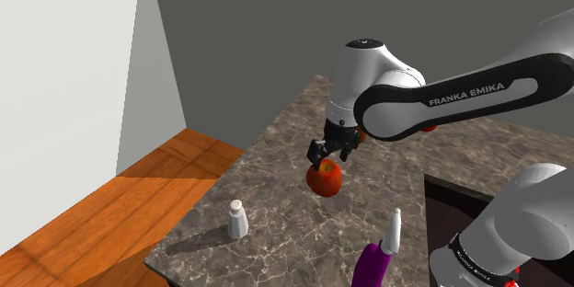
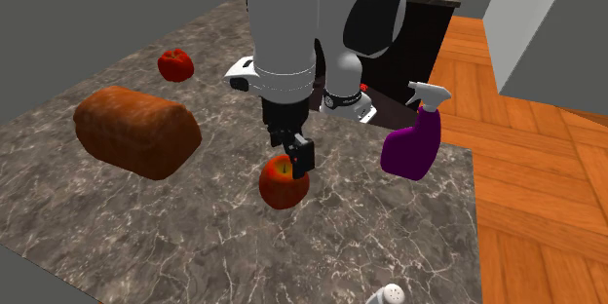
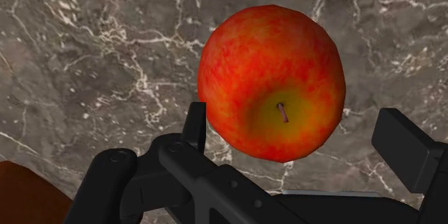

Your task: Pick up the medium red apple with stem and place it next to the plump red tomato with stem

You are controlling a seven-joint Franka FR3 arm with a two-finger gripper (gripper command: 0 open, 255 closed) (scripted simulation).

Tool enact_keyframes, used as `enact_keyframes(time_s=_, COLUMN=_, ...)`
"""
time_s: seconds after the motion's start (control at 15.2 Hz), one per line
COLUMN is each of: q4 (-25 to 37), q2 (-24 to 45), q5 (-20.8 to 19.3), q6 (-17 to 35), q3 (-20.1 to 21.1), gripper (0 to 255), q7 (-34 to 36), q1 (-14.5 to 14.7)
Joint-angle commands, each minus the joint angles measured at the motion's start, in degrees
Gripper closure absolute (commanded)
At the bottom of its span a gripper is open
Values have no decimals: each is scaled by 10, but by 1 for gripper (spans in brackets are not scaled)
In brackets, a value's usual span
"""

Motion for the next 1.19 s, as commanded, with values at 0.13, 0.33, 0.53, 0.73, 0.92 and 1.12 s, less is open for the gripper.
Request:
enact_keyframes(time_s=0.13, q4=0, q2=0, q5=0, q6=0, q3=0, gripper=0, q7=0, q1=0)
enact_keyframes(time_s=0.33, q4=0, q2=0, q5=0, q6=0, q3=0, gripper=255, q7=0, q1=0)
enact_keyframes(time_s=0.53, q4=1, q2=1, q5=0, q6=0, q3=0, gripper=255, q7=0, q1=0)
enact_keyframes(time_s=0.73, q4=1, q2=0, q5=0, q6=0, q3=0, gripper=255, q7=0, q1=0)
enact_keyframes(time_s=0.92, q4=9, q2=-8, q5=1, q6=-17, q3=-3, gripper=255, q7=-2, q1=1)
enact_keyframes(time_s=1.12, q4=24, q2=-20, q5=1, q6=-43, q3=-9, gripper=255, q7=-4, q1=1)
